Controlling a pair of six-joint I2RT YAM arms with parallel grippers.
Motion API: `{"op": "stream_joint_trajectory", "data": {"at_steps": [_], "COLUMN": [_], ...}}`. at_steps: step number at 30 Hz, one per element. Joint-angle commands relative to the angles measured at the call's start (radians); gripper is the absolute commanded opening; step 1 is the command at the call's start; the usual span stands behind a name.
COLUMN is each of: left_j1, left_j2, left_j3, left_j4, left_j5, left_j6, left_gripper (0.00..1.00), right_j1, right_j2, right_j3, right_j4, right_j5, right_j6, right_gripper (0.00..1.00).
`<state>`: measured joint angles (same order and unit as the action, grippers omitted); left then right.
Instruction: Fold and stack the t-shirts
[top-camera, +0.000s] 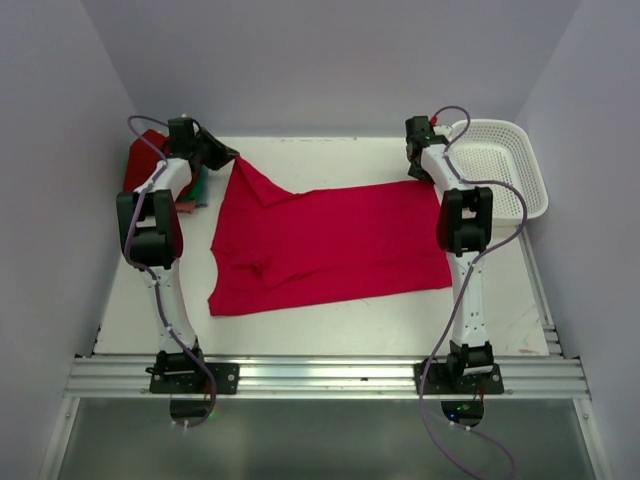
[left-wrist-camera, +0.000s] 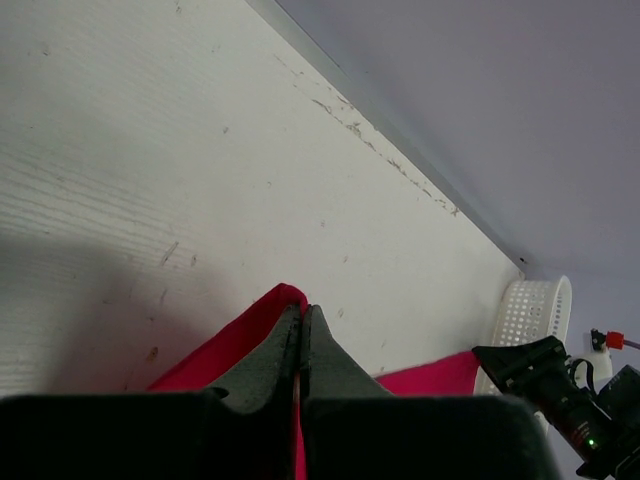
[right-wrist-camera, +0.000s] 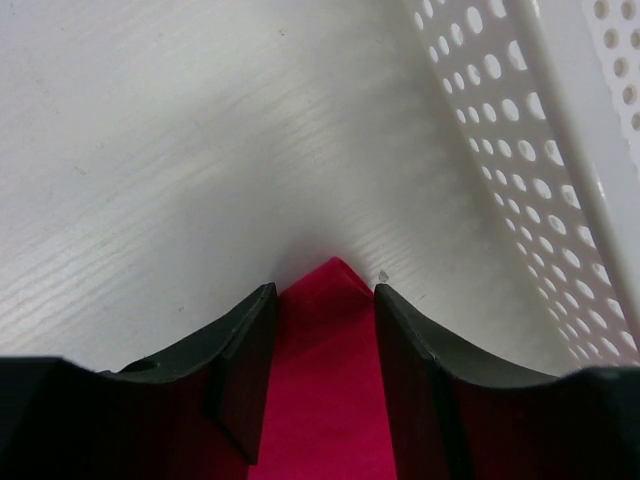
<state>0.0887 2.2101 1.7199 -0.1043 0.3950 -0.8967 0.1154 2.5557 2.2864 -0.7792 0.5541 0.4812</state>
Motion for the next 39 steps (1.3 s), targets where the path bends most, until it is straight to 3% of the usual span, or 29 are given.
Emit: {"op": "stream_joint_trajectory", "data": {"at_steps": [1,5,8,9,13,19,27,33,39], "left_j1": [0.009,0.009,0.009,0.008,0.009,0.013,0.017,0.019,0.019], "left_j2": [-0.061,-0.064,-0.066,-0.069,-0.076,-0.092,-0.187,-0.308,-0.481], "left_j3": [-0.008,-0.013,-0.014,-0.014,-0.016,-0.011,-0.009,-0.104,-0.296], "left_j4": [-0.002,-0.006,-0.009,-0.009,0.002,0.037,-0.037,-0.058,-0.057], "left_j5": [0.024,0.027,0.028,0.030,0.034,0.088,0.077,0.099,0.090], "left_j6": [0.021,0.024,0.027,0.027,0.036,0.039,0.071,0.073,0.096], "left_gripper": [0.00,0.00,0.00,0.00,0.00,0.00,0.00,0.00,0.00], "right_j1": [-0.011,-0.016,-0.017,-0.016,-0.016,-0.016,-0.016,-0.016,-0.013], "right_j2": [-0.034,-0.025,-0.032,-0.035,-0.063,-0.152,-0.313,-0.380,-0.469], "right_j3": [-0.067,-0.054,-0.068,-0.073,-0.099,-0.172,-0.292,-0.378,-0.527], "right_j4": [0.003,-0.014,-0.003,0.001,0.024,0.083,0.142,0.159,0.195], "right_j5": [-0.019,-0.031,-0.036,-0.036,-0.033,-0.002,0.032,0.033,0.035], "right_j6": [0.020,0.037,0.034,0.034,0.016,-0.010,-0.033,-0.023,-0.004], "right_gripper": [0.47,0.37,0.22,0.11,0.00,0.00,0.00,0.00,0.00]}}
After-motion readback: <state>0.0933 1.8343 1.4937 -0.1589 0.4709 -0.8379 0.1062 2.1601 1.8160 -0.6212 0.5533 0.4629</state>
